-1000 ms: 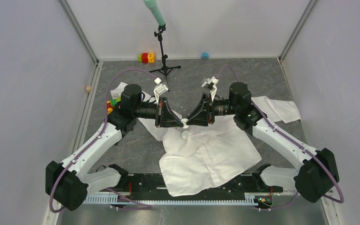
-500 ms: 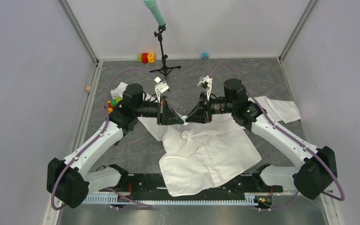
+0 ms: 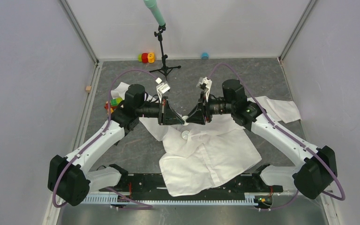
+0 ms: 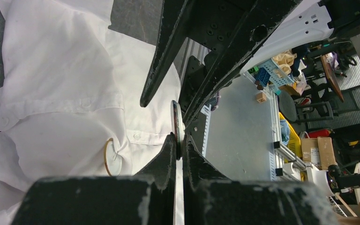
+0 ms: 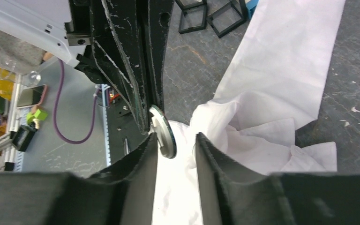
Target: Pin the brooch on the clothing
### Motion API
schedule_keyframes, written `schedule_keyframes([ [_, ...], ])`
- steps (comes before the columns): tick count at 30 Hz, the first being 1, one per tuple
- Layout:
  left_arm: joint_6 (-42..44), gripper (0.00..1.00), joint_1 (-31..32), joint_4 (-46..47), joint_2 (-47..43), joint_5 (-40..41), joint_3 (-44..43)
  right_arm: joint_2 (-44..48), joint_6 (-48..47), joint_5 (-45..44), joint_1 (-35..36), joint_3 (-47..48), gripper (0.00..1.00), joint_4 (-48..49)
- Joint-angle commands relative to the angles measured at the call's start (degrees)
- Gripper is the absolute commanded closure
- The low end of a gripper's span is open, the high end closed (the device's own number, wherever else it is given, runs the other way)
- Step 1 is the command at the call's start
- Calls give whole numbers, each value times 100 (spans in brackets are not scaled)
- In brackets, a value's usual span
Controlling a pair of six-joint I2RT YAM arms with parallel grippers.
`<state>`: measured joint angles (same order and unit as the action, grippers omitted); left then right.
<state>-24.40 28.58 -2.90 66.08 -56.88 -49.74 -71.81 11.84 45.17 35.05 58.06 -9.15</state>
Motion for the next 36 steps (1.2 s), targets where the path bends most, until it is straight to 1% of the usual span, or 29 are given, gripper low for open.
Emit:
schedule_keyframes([
  [1, 70, 98, 106, 464, -27, -288, 52, 144, -312, -775, 2, 90, 53, -214],
  [6, 279, 98, -121, 177, -109, 237, 254, 521, -463, -1069, -5, 21, 28, -202],
  [9, 261, 98, -387, 157, -197, 455, 442, 758, -499, -1200, 2, -130, 18, -118],
  [11, 281, 98, -583, 86, -273, 606, 556, 840, -456, -1280, 1, -259, 14, 0],
  [13, 397, 98, -835, -113, -368, 899, 608, 840, -299, -1537, 2, -344, 13, 57],
  [16, 731, 98, -1076, -721, -500, 1750, 511, 610, 26, -1999, 5, -375, 14, -4],
  [19, 1070, 98, -1092, -1328, -535, 2735, 254, 249, 395, -2342, 92, -383, 19, -54],
  [21, 1251, 98, -1091, -1509, -594, 3050, 185, 39, 596, -2496, 183, -401, 21, -48],
  [26, 1305, 98, -1091, -1490, -768, 3192, 309, -408, 913, -2530, 459, -393, 26, -76],
  [33, 1438, 98, -1091, -1608, -774, 3307, 287, -913, 1141, -2672, 978, -508, 35, -214],
  [35, 1454, 98, -1089, -1617, -790, 3319, 293, -1033, 1145, -2799, 1070, -541, 38, -286],
  [36, 1460, 98, -1091, -1618, -799, 3331, 293, -1089, 1146, -2847, 1096, -550, 42, -324],
])
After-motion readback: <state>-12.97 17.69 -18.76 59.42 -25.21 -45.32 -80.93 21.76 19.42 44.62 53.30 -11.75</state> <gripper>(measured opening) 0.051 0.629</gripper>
